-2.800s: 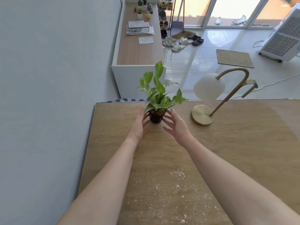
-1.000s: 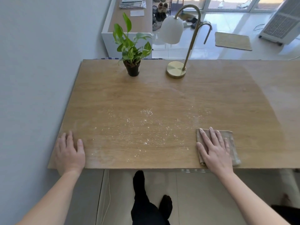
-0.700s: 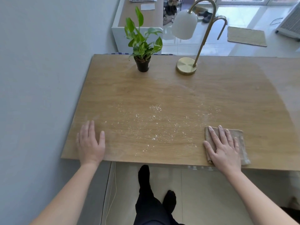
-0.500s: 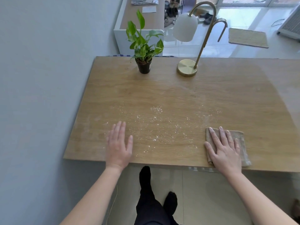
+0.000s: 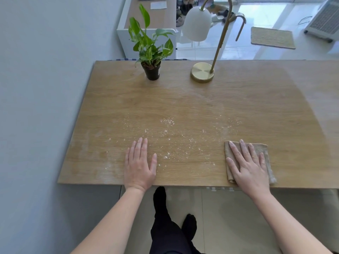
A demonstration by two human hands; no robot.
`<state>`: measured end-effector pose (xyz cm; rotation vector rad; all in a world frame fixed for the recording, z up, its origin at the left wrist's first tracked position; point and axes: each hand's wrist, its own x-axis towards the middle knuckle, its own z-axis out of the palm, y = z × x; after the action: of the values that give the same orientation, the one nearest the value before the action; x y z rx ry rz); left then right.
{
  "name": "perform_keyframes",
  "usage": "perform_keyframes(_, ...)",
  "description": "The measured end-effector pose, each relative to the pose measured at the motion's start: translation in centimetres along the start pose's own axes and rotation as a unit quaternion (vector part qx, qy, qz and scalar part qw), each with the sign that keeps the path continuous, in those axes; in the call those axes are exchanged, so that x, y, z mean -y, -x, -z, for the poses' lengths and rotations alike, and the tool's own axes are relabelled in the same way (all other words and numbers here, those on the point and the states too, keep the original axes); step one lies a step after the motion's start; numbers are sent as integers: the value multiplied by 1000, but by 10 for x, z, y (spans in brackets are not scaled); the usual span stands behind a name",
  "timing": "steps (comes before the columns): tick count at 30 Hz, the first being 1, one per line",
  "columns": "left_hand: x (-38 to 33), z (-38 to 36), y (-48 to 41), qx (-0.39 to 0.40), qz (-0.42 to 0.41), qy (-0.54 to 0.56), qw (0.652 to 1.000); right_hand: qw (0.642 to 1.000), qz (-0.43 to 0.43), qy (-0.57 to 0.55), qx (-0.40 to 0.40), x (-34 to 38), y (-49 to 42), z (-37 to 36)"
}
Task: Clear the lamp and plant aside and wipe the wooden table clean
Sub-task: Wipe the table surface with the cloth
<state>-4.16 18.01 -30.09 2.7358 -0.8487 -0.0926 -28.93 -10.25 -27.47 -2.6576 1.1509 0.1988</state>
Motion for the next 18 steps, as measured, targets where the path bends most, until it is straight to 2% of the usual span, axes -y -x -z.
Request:
perform_keyframes(4, -2, 0, 0, -11, 1, -1, 1000, 999, -35, -18, 0, -4, -15, 11)
perform_keyframes(10, -1, -1, -3, -14, 7, 5, 1000, 982, -175, -62, -27, 20, -84, 17)
perform_keyframes(15, -2, 0, -1, -11, 6, 8, 1000, 998, -49, -39, 5, -4, -47, 18)
perform_keyframes(18, -5, 1, -3, -12, 7, 5, 1000, 996, -71, -50, 7, -24, -53, 32)
